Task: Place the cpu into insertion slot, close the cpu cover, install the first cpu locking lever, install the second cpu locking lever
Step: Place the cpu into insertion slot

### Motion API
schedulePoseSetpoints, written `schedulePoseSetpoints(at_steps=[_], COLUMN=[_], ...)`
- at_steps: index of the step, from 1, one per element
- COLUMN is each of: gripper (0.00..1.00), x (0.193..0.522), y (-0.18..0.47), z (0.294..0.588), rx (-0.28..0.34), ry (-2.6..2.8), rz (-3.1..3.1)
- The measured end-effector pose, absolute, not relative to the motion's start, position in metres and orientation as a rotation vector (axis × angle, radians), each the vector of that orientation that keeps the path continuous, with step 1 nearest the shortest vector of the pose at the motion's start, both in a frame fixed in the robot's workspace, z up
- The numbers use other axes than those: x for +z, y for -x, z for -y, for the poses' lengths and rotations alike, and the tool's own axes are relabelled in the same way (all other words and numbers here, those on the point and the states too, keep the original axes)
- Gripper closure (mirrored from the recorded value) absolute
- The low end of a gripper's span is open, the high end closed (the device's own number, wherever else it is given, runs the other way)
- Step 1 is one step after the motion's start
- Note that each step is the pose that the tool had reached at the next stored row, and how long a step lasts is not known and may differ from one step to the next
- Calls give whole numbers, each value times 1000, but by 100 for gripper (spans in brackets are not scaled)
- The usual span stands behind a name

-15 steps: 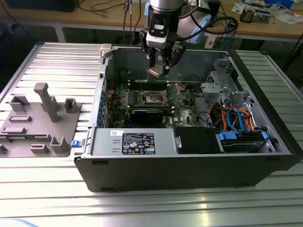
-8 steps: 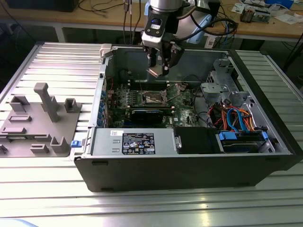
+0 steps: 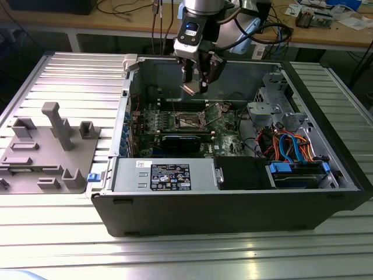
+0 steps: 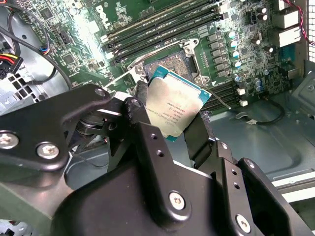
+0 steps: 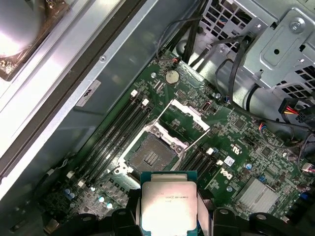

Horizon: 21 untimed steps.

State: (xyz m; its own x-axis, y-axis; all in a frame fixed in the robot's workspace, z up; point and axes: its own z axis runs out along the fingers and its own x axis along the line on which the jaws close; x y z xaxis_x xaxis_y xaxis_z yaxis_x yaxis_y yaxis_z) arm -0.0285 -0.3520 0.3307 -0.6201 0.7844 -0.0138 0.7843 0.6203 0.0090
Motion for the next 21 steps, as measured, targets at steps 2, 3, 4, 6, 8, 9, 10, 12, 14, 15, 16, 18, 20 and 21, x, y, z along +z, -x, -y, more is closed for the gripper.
schedulePoseSetpoints(at_steps=[2, 3, 4, 6, 8, 9, 10, 12, 14, 15, 16, 18, 20, 21], gripper=[46, 46, 46, 46, 46, 46, 46, 46, 46, 46, 46, 46, 46, 46], x=[331, 331, 331, 331, 331, 330, 330, 330, 330, 330, 330, 330, 330, 330], y=[29, 29, 29, 29, 29, 29, 29, 28, 29, 29, 29, 29, 29, 29], z=[352, 352, 352, 352, 352, 352, 352, 352, 352, 352, 352, 352, 352, 352], rx=[3, 3, 3, 3, 3, 3, 3, 3, 3, 3, 2, 2, 2, 2], ry=[-1362, -1362, -1362, -1362, -1373, -1393, -1403, -1421, -1433, -1442, -1446, -1457, -1464, -1468], rz=[-2813, -2813, -2813, -2813, -2808, -2798, -2793, -2783, -2777, -2773, -2771, -2765, -2761, -2759])
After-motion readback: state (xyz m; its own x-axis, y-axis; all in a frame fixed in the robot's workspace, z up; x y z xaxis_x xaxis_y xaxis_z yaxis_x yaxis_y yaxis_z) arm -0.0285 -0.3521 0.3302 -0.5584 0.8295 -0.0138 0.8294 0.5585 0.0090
